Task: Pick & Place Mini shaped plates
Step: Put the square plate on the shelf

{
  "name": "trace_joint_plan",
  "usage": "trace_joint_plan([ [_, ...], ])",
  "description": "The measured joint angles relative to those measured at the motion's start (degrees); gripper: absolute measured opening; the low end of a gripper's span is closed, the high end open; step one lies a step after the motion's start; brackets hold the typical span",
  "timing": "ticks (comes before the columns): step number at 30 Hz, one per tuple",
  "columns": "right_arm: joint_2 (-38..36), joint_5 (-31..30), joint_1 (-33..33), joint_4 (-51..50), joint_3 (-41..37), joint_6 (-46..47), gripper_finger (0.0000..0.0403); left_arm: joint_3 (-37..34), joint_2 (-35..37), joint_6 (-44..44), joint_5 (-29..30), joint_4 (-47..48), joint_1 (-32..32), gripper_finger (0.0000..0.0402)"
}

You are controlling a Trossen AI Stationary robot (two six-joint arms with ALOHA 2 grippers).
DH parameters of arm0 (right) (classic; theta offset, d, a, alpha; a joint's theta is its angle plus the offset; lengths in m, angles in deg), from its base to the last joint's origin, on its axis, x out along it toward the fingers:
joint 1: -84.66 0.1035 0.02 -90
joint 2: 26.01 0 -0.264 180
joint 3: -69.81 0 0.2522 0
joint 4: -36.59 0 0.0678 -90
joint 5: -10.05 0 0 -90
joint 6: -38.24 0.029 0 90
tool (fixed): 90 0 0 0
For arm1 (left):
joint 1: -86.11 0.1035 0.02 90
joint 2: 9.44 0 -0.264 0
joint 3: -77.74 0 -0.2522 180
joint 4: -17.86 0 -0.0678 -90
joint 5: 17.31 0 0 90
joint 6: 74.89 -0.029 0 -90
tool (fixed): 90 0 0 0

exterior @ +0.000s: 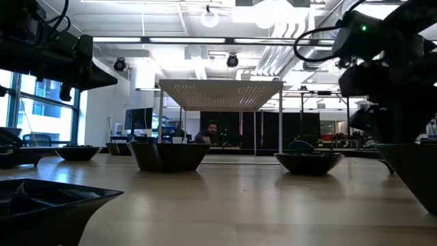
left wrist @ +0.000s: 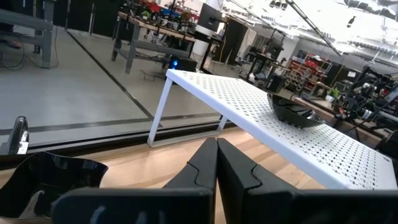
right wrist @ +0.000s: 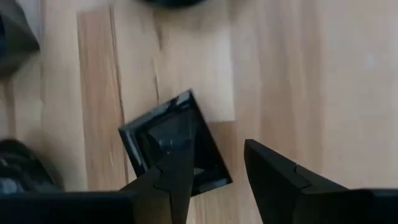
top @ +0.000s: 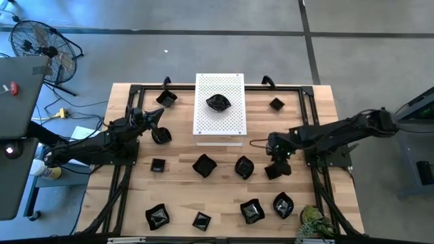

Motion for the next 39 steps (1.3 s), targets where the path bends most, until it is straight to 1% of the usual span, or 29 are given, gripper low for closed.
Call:
trace_joint_plan([
  [6,3.64,-0.01,1.09,2.97,0.0,-1.15,0.0138,0.01,0.0,0.02,-0.02,0.0,-0.01,0.0001],
  [14,4.95,-0.62,1.06,3.24,0.0,-1.35,0.0134,0.0,0.0,0.02,-0.09,0.01,-0.01,0.0001],
  [18,4.95,-0.07,1.05,3.21,0.0,-1.6,0.0111,0.02,0.0,0.02,-0.11,0.0,-0.02,0.0001],
  [25,4.95,0.22,1.05,2.75,0.0,-1.53,0.0049,0.02,0.0,-0.74,-0.11,0.0,-0.01,0.0001],
  [30,4.92,0.5,1.05,3.21,0.0,1.43,0.0008,0.02,0.0,-2.79,0.04,0.0,0.0,0.0001],
  [32,4.89,0.63,1.05,3.99,0.0,3.0,0.0005,0.01,0.0,-2.81,0.01,0.01,-0.02,0.0001],
  [36,4.74,0.57,1.05,5.82,0.0,6.96,0.0015,0.0,0.0,-2.69,0.0,0.02,-0.02,0.0001],
  [39,3.95,0.61,1.05,6.45,0.0,9.89,0.0016,0.02,0.0,-2.64,0.0,0.0,0.0,0.0001],
])
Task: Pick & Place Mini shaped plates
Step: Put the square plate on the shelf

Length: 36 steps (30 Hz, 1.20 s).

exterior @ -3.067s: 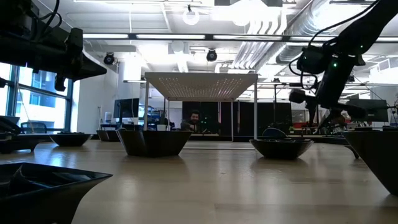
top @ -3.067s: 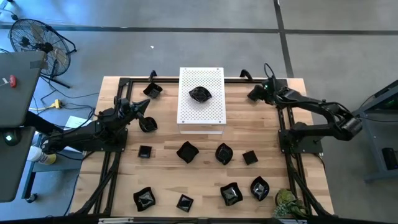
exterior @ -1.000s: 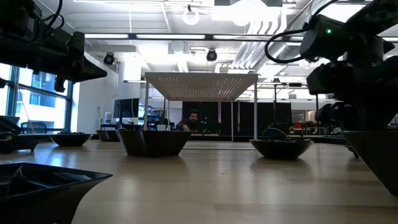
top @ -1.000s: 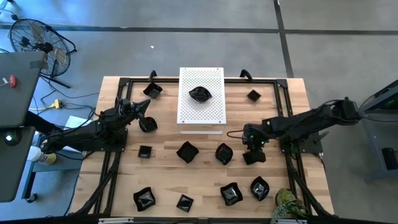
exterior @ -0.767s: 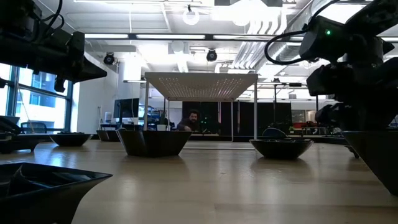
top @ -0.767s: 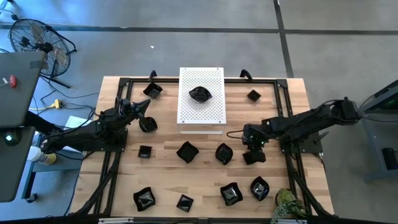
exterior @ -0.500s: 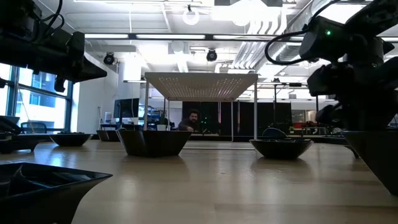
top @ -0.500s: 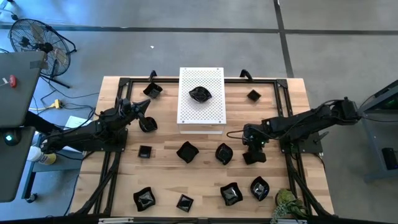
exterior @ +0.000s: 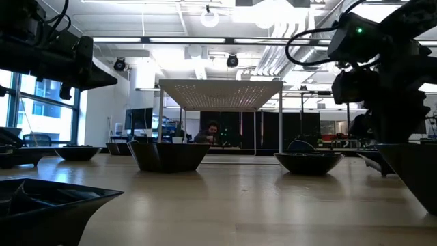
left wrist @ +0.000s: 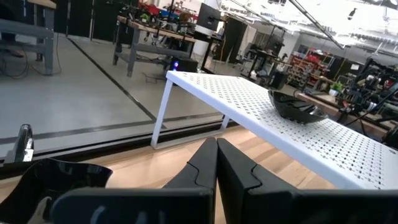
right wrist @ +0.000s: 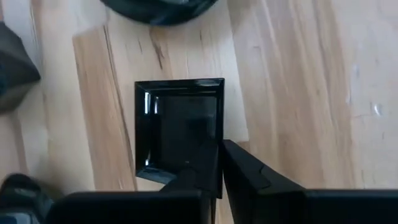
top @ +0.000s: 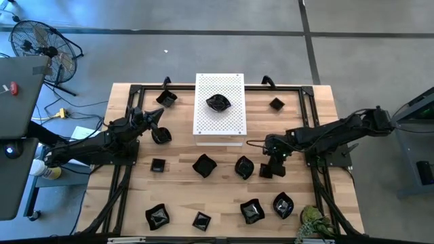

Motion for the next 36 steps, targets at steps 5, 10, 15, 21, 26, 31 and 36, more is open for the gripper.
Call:
trace_joint_plan([
  [5,-2.68,-0.68,0.0,-0.06,1.45,4.09,0.0003,0.0,0.01,0.02,-0.04,0.01,0.0,0.0001],
  [10,-5.62,-1.07,-0.02,-1.6,4.46,7.05,0.0008,-0.01,0.02,0.02,-0.07,0.01,-0.02,0.0001],
  [15,-8.71,-0.92,-0.02,-7.22,8.82,9.61,0.0009,0.0,0.02,0.02,-0.07,0.0,0.0,0.0001],
  [21,-12.61,-0.95,-0.19,-16.97,16.33,10.94,0.0003,0.0,0.02,0.04,-0.09,0.0,0.0,0.0001],
  [26,-15.38,-4.6,-1.12,-18.53,23.13,13.73,0.0008,0.0,0.02,0.0,-0.09,0.0,0.0,0.0001],
  [31,-15.7,-9.99,-5.26,-17.79,28.97,16.68,0.0004,0.0,0.02,0.02,0.15,0.0,0.0,0.0001],
  [36,-14.52,-13.77,-11.47,-7.43,30.6,21.6,0.0005,-0.02,0.0,-0.02,0.68,0.0,-0.02,0.0001],
])
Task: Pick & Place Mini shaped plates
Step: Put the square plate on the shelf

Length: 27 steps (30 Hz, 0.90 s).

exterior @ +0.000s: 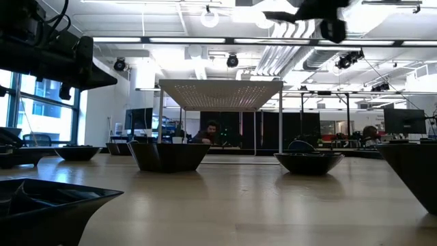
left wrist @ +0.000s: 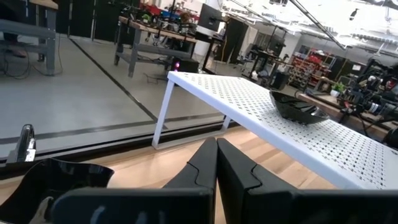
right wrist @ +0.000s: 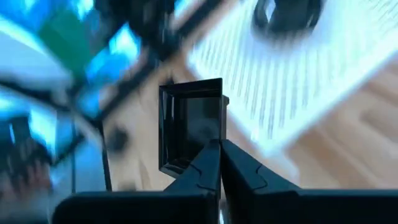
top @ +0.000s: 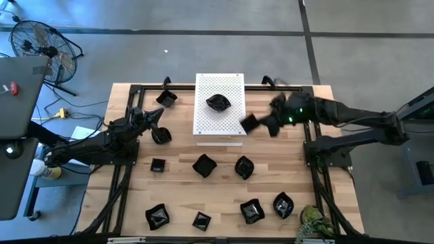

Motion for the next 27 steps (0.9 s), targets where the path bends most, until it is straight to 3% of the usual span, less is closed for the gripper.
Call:
trace_joint_plan([
  [9,10.55,0.2,-9.92,36.02,0.22,0.45,0.0004,0.02,0.0,-0.12,1.34,-0.06,0.01,0.0001],
  [11,14.37,0.33,-12.27,39.74,1.51,2.2,0.0003,0.02,0.0,-0.17,1.48,-0.07,0.02,0.0001],
  [21,34.62,-2.63,-20.35,27.82,18.16,5.86,0.0005,0.02,0.0,-1.64,2.15,-0.07,0.0,0.0001],
  [27,40.95,0.3,-23.05,26.66,19.68,13.95,0.0005,0.02,0.0,-1.64,2.17,-0.07,0.01,0.0001],
])
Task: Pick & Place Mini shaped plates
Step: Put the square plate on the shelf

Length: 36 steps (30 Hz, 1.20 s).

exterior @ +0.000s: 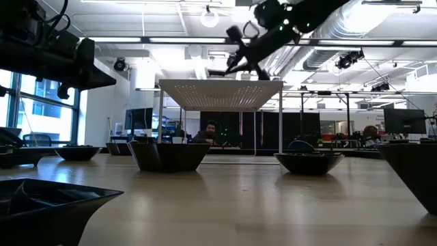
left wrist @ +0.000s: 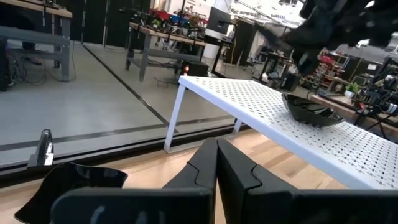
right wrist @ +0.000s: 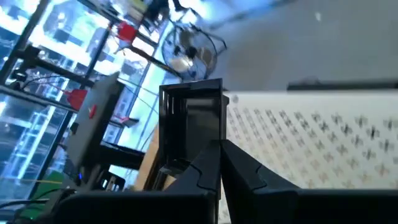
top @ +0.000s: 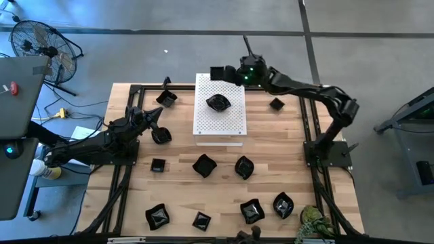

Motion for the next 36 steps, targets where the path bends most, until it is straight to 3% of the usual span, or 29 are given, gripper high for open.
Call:
trace_joint_plan([
  [22,2.52,-1.12,-1.2,-3.81,-0.6,4.99,0.0004,0.0,0.0,0.0,0.16,0.0,0.0,0.0001],
  [36,5.32,0.21,-2.06,-4.55,-0.62,3.1,0.0009,-0.01,0.0,0.02,0.17,-0.01,0.0,0.0001],
])
